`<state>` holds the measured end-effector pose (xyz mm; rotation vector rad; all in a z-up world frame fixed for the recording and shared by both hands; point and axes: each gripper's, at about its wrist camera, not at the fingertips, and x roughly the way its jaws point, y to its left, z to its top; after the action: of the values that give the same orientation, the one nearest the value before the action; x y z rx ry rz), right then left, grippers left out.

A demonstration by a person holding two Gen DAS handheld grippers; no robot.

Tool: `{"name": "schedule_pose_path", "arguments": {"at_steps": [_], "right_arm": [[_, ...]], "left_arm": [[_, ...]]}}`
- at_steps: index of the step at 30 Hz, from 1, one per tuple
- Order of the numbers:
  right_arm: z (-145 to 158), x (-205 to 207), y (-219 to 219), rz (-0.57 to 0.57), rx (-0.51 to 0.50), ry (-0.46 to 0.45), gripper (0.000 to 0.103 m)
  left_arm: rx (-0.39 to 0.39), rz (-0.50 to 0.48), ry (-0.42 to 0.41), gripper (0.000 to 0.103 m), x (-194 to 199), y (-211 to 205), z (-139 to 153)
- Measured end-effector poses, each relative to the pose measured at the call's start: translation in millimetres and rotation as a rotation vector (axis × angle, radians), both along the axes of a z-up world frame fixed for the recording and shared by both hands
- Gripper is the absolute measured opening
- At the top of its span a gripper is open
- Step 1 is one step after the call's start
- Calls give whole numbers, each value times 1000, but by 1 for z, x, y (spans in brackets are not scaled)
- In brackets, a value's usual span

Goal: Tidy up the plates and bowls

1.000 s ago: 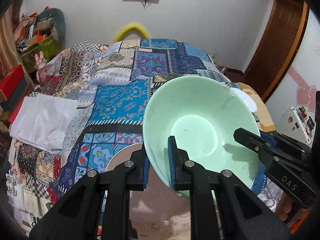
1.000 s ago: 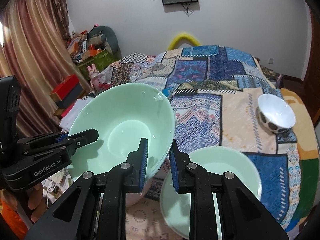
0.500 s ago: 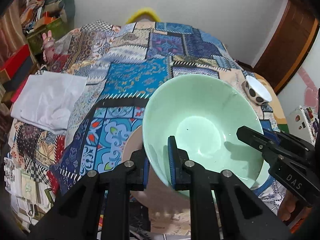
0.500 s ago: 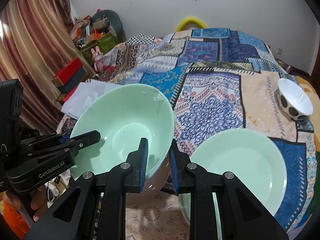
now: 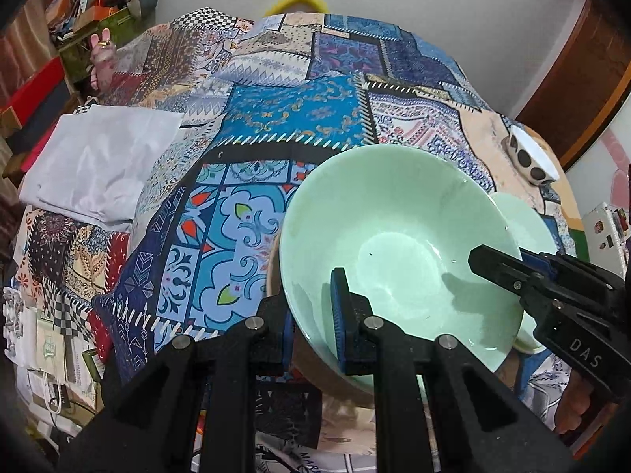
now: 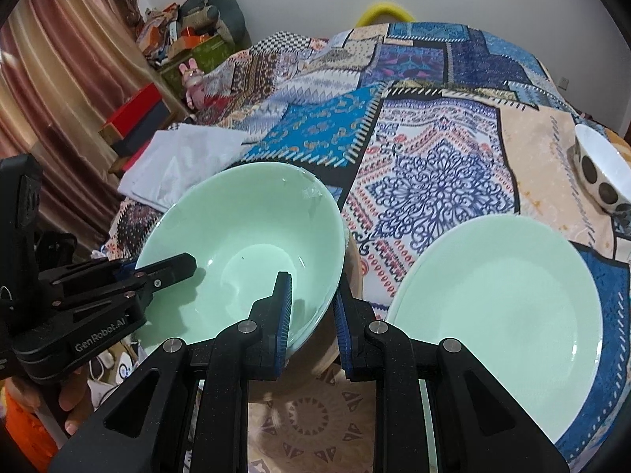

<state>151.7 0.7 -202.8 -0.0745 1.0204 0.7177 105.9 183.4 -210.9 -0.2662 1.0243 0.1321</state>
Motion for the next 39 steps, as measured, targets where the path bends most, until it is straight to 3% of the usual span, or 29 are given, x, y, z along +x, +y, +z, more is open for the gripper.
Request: {"name": "schedule_pose_path", "arguments": {"at_steps": [5,17,21,31,33,39], "right_arm": [[-7,-2,2,6,-16,9,19],[-2,0,-5,24,-1,25,19],[7,-5,-12,-3,-26,-61,22],[24,0,-38,-7,9,-91,22],[26,2,-47,-15,9,-99,22],[34,7,-75,-50,22,-120,28]], "left_arm": [[-32,-4,21,16,-2,5,-10],[-11,-25,28,16,2,0,-12],[36,-45,35,16,2,-6,-12],[67,-30,58,17,6,-9,-2],[72,-22,65,20,7,-9,0],[127,-8,1,46,6,-18,30]]}}
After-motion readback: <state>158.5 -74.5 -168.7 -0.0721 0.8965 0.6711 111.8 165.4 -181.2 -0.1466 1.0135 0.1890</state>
